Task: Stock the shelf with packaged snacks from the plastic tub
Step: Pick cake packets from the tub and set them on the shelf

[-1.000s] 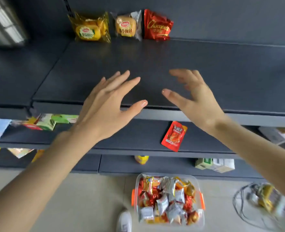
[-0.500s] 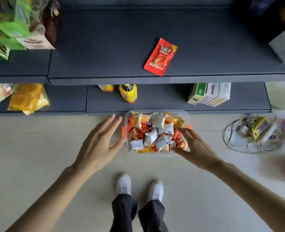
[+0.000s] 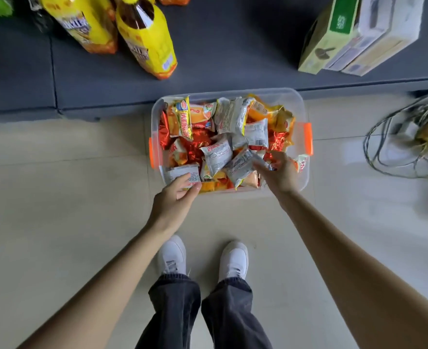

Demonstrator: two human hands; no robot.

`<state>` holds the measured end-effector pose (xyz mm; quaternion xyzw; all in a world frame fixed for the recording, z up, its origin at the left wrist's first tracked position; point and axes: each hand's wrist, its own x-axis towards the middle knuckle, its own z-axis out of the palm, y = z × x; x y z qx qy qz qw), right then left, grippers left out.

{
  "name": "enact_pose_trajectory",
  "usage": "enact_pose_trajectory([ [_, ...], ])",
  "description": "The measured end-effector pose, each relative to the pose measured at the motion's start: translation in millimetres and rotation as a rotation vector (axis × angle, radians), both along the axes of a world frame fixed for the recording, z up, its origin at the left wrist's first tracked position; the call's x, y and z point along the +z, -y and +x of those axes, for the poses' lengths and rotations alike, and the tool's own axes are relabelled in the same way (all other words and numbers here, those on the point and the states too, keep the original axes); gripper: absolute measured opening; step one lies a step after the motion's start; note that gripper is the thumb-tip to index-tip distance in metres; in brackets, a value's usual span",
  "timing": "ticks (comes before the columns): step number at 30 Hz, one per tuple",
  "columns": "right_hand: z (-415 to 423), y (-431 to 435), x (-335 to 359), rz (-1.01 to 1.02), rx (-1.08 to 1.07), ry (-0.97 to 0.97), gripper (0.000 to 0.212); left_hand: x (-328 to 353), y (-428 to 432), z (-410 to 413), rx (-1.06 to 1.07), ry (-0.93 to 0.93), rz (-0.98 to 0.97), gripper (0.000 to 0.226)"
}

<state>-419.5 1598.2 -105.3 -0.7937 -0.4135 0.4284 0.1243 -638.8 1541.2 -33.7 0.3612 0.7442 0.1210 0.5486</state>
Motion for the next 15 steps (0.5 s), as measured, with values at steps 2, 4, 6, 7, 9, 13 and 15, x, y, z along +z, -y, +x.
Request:
enact_pose_trajectory([
  [2, -5.7, -3.8, -12.3, 0.000, -0.033, -0.025, 0.048, -15.9, -0.3, 5.1, 0.001, -0.004, 0.006, 0.043],
  [4, -12.8, -5.1, -21.2, -0.002, -0.002, -0.003, 0.052, -27.7, -0.8, 9.8, -0.006, -0.008, 0.029, 0.041],
  [6, -19.2, -3.9, -26.6, -0.017, 0.041, 0.000, 0.052, -36.1, -1.1, 15.7, -0.006, 0.012, 0.050, 0.039],
  [7, -22.2, -2.5, -26.1, -0.046, 0.047, -0.026, 0.046, -39.2, -1.0, 18.1, -0.008, 0.030, 0.054, 0.039],
  [9, -25.1, 2.4, -25.9, -0.097, 0.023, -0.055, 0.029, -44.2, -0.7, 22.7, -0.040, 0.055, 0.067, 0.043],
  [13, -18.7, 17.3, -14.2, -0.125, -0.271, -0.237, 0.028, -49.5, 0.4, 26.6, -0.304, -0.055, 0.224, 0.059],
  [15, -15.6, 22.7, 1.0, -0.187, -0.370, -0.364, 0.025, -45.4, -0.7, 28.6, -0.427, -0.101, 0.295, 0.068],
])
